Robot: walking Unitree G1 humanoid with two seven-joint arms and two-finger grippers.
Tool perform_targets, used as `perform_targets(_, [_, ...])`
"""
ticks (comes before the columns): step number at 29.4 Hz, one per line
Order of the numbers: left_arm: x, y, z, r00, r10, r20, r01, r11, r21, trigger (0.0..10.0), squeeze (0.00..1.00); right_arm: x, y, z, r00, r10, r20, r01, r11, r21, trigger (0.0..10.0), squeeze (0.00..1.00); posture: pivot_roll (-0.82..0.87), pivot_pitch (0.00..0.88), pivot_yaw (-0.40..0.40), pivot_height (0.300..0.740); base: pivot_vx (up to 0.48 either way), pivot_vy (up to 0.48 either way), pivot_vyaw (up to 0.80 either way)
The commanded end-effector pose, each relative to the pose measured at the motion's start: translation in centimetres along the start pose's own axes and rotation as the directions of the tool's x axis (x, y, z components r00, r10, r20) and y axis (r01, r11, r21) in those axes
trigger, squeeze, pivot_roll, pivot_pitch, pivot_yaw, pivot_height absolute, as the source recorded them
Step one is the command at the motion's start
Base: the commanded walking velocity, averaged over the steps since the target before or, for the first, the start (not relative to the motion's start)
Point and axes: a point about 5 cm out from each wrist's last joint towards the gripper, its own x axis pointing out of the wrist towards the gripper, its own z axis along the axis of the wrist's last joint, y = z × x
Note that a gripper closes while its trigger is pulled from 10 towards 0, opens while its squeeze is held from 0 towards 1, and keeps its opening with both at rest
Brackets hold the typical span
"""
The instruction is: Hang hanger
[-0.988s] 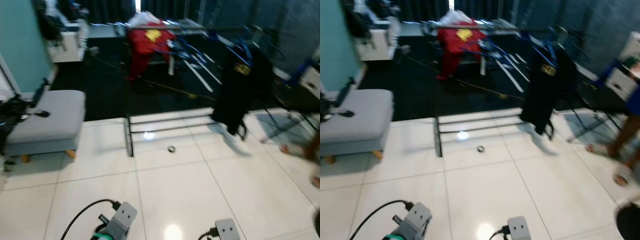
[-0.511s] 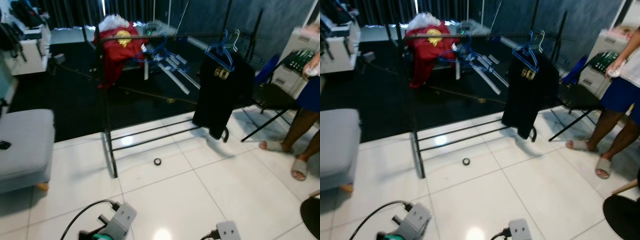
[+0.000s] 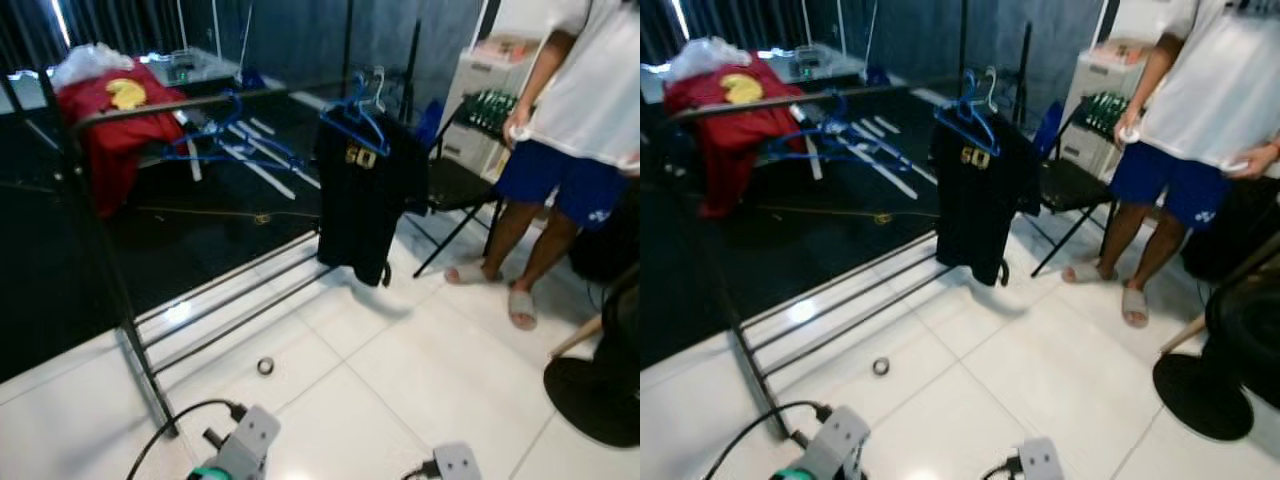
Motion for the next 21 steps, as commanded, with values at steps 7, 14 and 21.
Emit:
perform_targets(7, [-0.55,-0.22,-1.37,0.998,-0.003,-0.055,0.003,1.000,-0.003,10.0,0.00,-0.49,0.75,-1.04,0.999,0.021,-0.035,-0.021,1.000,-0.002,10.0,0.00,-0.26,0.052,0.042,0.740,0.415,0.000,0.00])
perform_targets(14, [-0.56,-0.26,-1.40,0.998,-0.007,-0.055,0.007,1.000,-0.005,10.0,0.01,-0.48,0.77,-1.01,0.999,0.021,-0.034,-0.021,1.000,-0.001,10.0,0.00,-0.26,0.053,0.043,0.740,0.399,0.000,0.00])
perform_targets(21, [-0.56,-0.28,-1.44,0.998,-0.008,-0.059,0.007,1.000,-0.004,10.0,0.01,-0.46,0.85,-0.99,0.999,0.022,-0.034,-0.022,1.000,0.000,10.0,0.00,-0.26,0.053,0.043,0.740,0.430,0.000,0.00])
